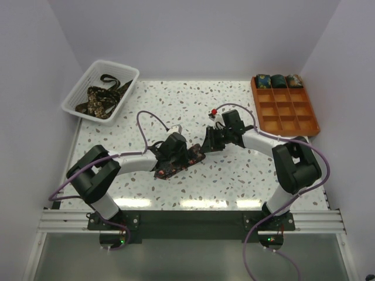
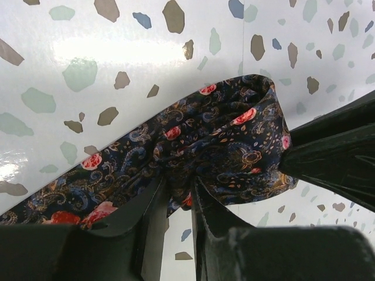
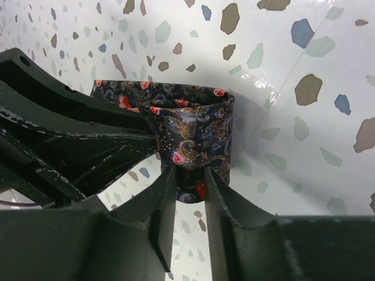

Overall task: Roll the ties
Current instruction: Roll the tie

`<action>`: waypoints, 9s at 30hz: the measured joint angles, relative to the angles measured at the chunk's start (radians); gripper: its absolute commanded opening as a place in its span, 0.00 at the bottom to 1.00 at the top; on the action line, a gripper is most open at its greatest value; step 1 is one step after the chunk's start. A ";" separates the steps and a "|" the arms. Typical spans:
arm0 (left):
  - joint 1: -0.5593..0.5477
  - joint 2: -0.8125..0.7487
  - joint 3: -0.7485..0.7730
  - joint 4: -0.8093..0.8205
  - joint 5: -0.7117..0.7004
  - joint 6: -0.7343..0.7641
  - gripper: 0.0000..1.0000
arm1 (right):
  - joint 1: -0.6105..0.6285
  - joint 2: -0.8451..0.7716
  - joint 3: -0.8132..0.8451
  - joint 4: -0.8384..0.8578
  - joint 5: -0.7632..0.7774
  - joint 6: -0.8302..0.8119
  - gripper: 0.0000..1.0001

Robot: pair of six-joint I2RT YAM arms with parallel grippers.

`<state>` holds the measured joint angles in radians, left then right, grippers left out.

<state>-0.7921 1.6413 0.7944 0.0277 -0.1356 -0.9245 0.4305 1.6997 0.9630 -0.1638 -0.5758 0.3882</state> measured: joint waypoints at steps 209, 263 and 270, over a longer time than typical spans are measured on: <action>0.021 -0.120 -0.107 0.013 0.031 -0.087 0.42 | 0.129 0.052 0.053 -0.077 0.129 -0.035 0.00; 0.077 -0.131 -0.209 0.125 0.117 -0.087 0.36 | 0.470 0.325 0.561 -0.733 1.236 -0.088 0.06; 0.077 -0.318 -0.301 0.064 0.061 -0.108 0.37 | 0.513 0.380 0.600 -0.770 1.303 -0.063 0.15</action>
<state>-0.7151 1.3235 0.4931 0.0917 -0.0746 -1.0325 0.9436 2.0792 1.5635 -0.9337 0.7269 0.3256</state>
